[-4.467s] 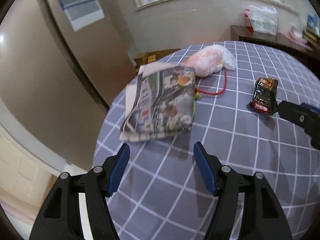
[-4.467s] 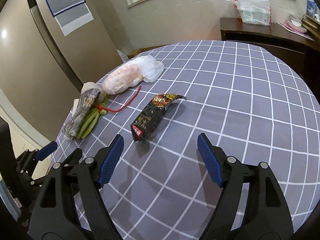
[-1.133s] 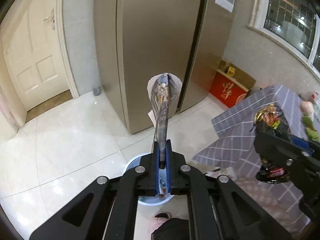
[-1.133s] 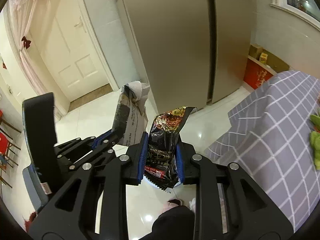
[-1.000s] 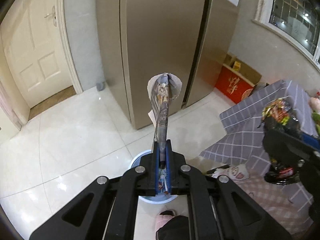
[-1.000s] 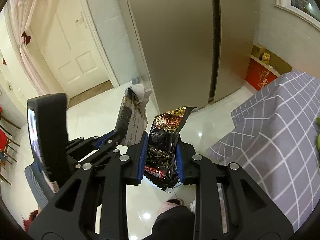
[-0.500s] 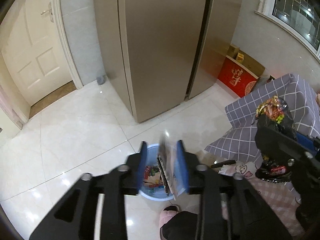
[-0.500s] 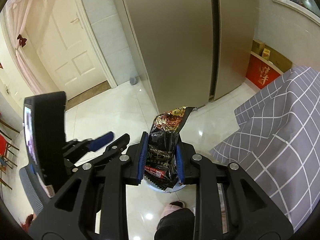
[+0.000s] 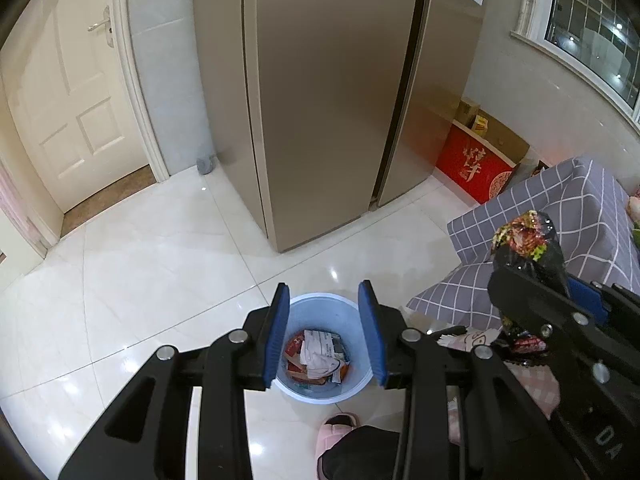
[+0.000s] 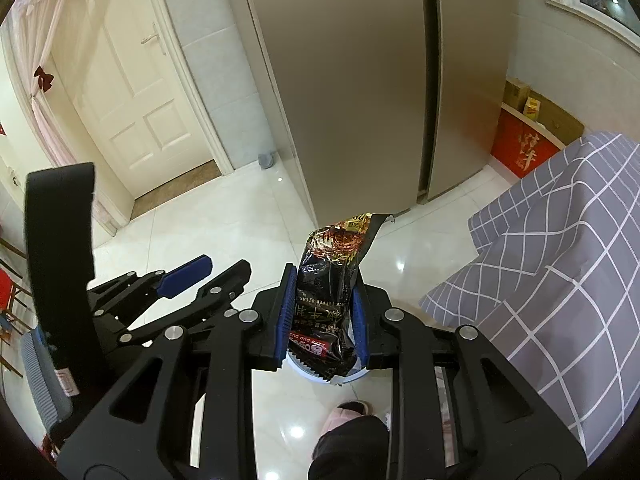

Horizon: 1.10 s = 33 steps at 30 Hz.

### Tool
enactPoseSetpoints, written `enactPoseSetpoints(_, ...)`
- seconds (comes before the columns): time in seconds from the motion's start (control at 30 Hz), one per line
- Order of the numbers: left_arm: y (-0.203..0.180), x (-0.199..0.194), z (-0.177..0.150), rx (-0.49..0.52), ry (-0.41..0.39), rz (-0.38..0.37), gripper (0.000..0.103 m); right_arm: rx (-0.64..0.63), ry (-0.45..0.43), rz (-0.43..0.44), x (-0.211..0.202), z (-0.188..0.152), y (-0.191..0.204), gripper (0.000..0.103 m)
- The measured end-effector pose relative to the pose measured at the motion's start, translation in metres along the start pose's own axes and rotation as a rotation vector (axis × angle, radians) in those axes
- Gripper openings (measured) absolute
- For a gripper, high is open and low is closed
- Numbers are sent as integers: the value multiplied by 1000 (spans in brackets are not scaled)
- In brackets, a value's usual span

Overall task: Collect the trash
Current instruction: 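Open left tool to drop the newspaper while right tool releases the wrapper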

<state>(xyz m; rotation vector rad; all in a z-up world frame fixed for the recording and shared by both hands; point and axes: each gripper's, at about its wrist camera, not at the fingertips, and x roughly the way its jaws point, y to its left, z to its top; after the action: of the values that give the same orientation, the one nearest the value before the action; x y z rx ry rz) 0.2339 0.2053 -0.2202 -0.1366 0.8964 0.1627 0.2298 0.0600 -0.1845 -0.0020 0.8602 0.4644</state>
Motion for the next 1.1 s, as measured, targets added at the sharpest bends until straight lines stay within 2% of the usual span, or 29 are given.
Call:
enactPoseSetpoints(0.6, 26, -1, -4, -69, 11, 46, 35, -56, 8, 17, 19, 11, 25, 27)
enactPoseSetpoints(0.9, 33, 3, -4, -94, 25, 62, 35, -39, -23, 34, 25, 18, 26, 28)
enactPoseSetpoints(0.97, 33, 5, -4, -97, 27, 65, 35, -38, -38, 42, 26, 20, 27, 43)
enactPoseSetpoints(1.0, 33, 5, -3, -97, 27, 67, 35, -38, -45, 31, 26, 20, 28, 54)
enactPoseSetpoints(1.1, 33, 5, -3, -98, 27, 68, 35, -46, -55, 32, 25, 20, 31, 54)
